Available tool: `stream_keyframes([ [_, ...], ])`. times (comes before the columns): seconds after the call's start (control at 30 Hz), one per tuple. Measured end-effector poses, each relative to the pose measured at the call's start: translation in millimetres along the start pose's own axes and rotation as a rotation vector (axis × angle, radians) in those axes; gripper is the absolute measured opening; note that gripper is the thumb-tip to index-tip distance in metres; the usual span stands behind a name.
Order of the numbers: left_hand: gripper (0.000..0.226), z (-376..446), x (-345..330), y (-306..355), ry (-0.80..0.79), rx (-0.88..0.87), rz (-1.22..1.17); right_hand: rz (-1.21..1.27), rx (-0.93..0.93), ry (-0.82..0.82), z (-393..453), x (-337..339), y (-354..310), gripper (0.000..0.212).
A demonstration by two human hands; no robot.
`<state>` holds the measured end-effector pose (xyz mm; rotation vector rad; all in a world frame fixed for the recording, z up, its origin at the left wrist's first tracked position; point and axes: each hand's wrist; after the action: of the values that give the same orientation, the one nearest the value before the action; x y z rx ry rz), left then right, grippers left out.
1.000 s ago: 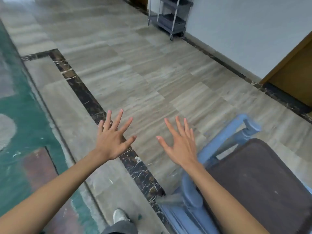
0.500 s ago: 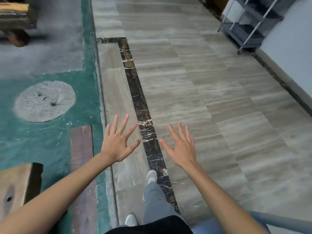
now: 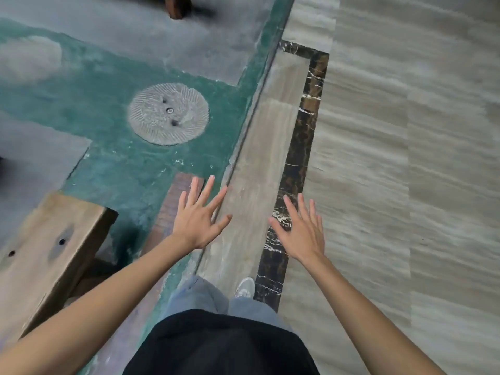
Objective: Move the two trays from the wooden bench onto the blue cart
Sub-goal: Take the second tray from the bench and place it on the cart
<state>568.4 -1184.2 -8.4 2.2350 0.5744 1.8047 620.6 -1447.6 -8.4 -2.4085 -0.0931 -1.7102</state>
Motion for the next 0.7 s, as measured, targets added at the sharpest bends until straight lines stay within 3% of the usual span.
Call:
stream_keyframes([
  [0.4, 0.077, 71, 26, -111, 0.135, 0.441, -0.115, -0.141, 0.496, -0.052, 192, 11, -164, 0.079],
  [0.7, 0.076, 131, 77, -199, 0.230, 0.698, -0.232, -0.266, 0.683, -0.184, 299, 30, -302, 0.080],
])
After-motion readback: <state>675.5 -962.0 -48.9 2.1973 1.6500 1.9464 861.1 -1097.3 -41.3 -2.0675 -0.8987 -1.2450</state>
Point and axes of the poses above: each hand's wrist, its own z-axis towards the middle knuckle, its own x-axis out of the back of the hand, y = z × x, and after that the axes turned 11 degrees about -z, right-handed
